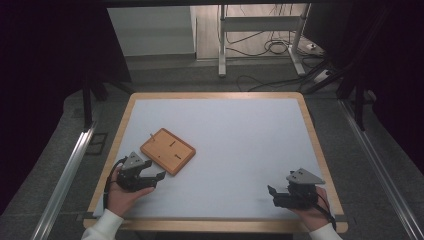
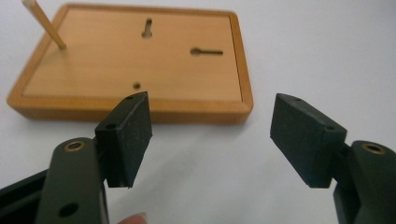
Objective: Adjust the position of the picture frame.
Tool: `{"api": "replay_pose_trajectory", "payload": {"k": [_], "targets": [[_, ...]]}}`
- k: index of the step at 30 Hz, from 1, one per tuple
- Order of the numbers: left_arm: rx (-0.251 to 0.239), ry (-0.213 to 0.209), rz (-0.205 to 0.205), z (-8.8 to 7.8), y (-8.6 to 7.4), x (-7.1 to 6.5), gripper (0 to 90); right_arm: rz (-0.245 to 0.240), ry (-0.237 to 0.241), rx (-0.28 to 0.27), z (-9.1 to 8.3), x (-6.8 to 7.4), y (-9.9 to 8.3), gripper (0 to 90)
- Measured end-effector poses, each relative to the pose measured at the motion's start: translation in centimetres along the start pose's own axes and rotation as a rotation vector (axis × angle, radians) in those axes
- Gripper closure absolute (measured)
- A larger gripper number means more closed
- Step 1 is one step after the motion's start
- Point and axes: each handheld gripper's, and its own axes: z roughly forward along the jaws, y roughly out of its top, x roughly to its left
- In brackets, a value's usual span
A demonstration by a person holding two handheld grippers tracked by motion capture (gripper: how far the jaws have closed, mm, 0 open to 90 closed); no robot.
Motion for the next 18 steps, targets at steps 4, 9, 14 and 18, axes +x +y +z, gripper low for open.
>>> {"api": "replay_pose_trajectory", "payload": {"k": [4,9,14,18], "targets": [[-0.014,0.028,-0.029,0.2,0.8,0.9,27.5,-0.01,0.008,0.001,0.1,0.0,-0.1,8.7],[-0.033,0.03,-0.077,0.6,1.3,2.2,26.9,-0.01,0.013,-0.011,0.1,0.0,0.0,8.8],[-0.026,0.047,-0.09,1.5,1.8,3.3,25.5,-0.023,0.01,0.001,0.2,0.3,-0.1,8.8],[-0.025,0.046,-0.09,2.1,2.4,4.2,24.3,-0.005,0.011,0.001,0.0,0.2,-0.2,10.2]]}}
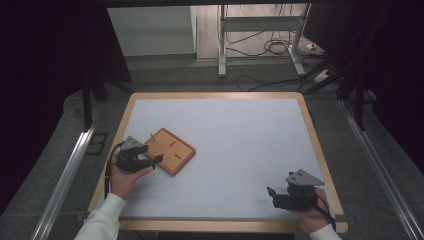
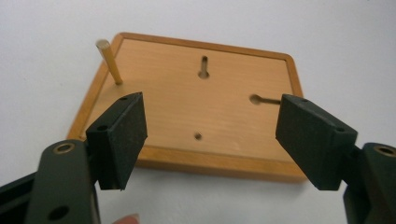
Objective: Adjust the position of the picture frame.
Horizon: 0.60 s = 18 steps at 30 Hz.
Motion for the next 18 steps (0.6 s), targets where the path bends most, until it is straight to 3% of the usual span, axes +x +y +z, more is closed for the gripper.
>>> {"api": "replay_pose_trajectory", "payload": {"k": [6,12,15,18], "targets": [[0.005,-0.018,0.017,0.6,1.3,1.1,24.2,0.006,-0.002,0.013,-0.1,0.1,-0.3,10.4],[-0.006,0.019,-0.006,1.4,1.8,2.4,25.2,0.027,0.028,0.027,0.0,0.0,-0.4,10.4],[0.013,0.03,-0.024,2.1,1.7,3.1,25.3,0.034,0.029,0.027,0.0,-0.1,-0.5,10.5],[0.015,0.042,-0.018,2.6,1.9,3.7,26.4,0.035,0.03,0.032,0.1,0.0,-0.5,10.5]]}}
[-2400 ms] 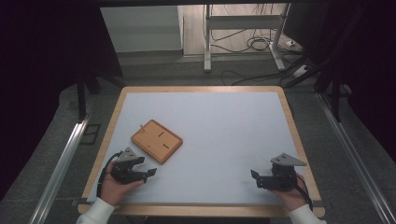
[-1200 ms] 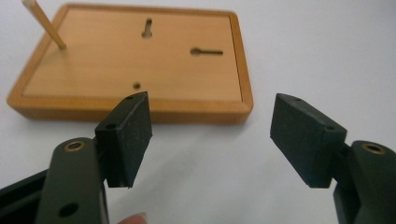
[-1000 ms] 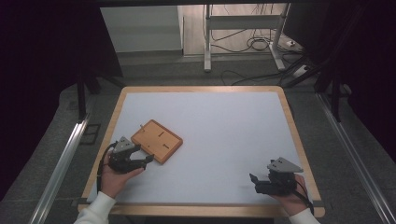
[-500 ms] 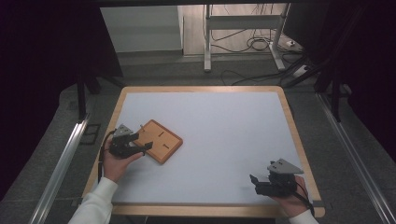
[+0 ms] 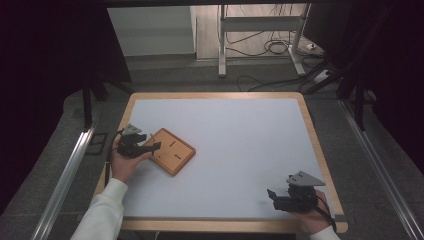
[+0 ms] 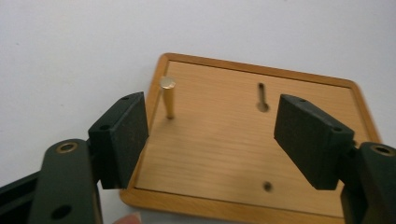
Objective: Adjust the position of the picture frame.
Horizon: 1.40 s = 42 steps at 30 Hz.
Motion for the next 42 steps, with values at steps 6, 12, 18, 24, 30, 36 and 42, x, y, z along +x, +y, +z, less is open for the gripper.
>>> {"api": "replay_pose_trajectory", "payload": {"k": [6,12,18,24,30,36,42], "targets": [[0.001,0.003,0.0,1.2,0.1,0.4,34.4,0.021,0.03,0.005,0.2,-0.2,-0.1,10.5],[-0.001,0.029,-0.009,2.3,0.0,1.0,43.4,0.02,0.026,0.005,0.2,-0.2,-0.2,10.5],[-0.002,0.054,-0.003,3.1,0.1,1.3,60.2,0.026,0.043,0.002,0.4,-0.2,-0.1,10.5],[-0.008,0.048,-0.005,3.6,0.1,1.5,71.8,0.03,0.036,-0.001,0.4,-0.2,-0.1,10.5],[-0.012,0.051,-0.013,3.7,0.2,1.5,82.8,0.03,0.035,-0.003,0.4,-0.2,-0.1,10.5],[-0.041,0.038,-0.029,3.5,0.2,1.5,83.0,0.038,0.027,-0.006,0.4,-0.4,-0.1,10.6],[-0.026,0.029,-0.012,2.9,0.4,1.2,82.7,0.034,0.024,-0.005,0.3,-0.4,-0.1,10.6]]}}
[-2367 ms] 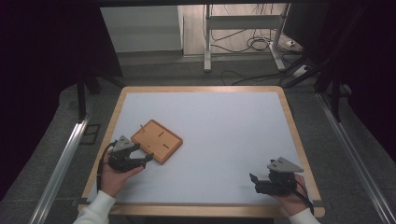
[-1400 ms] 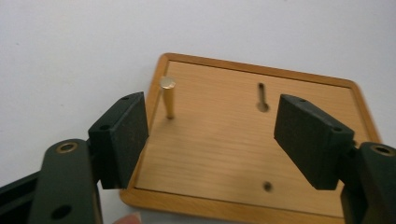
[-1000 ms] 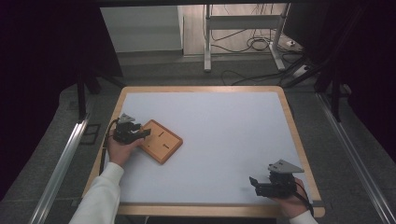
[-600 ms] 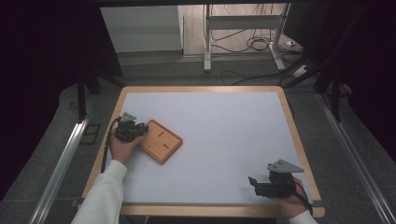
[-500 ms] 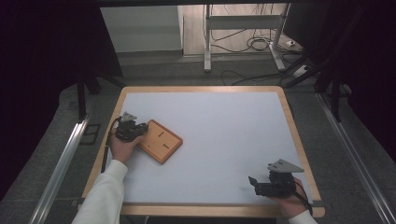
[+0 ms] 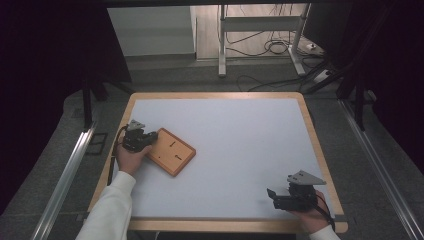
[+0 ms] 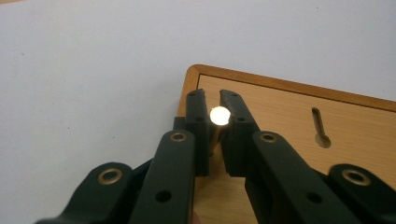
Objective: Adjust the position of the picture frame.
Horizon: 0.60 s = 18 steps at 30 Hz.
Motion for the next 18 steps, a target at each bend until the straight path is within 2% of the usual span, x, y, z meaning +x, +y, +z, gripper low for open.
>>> {"api": "replay_pose_trajectory", "payload": {"k": [5,10,13,18], "targets": [[0.008,-0.032,0.002,-0.5,0.3,-0.6,81.7,-0.003,-0.004,0.0,0.0,0.0,0.0,10.7],[0.027,-0.069,0.023,-1.0,0.8,-2.0,81.2,-0.006,-0.005,0.002,0.0,0.0,0.0,10.6],[0.031,-0.116,0.031,-1.3,1.2,-2.9,80.9,-0.009,-0.003,0.005,0.0,0.0,0.0,10.7],[0.048,-0.159,0.082,-1.5,1.8,-5.0,81.2,-0.011,-0.005,0.002,0.0,0.1,0.0,10.7]]}}
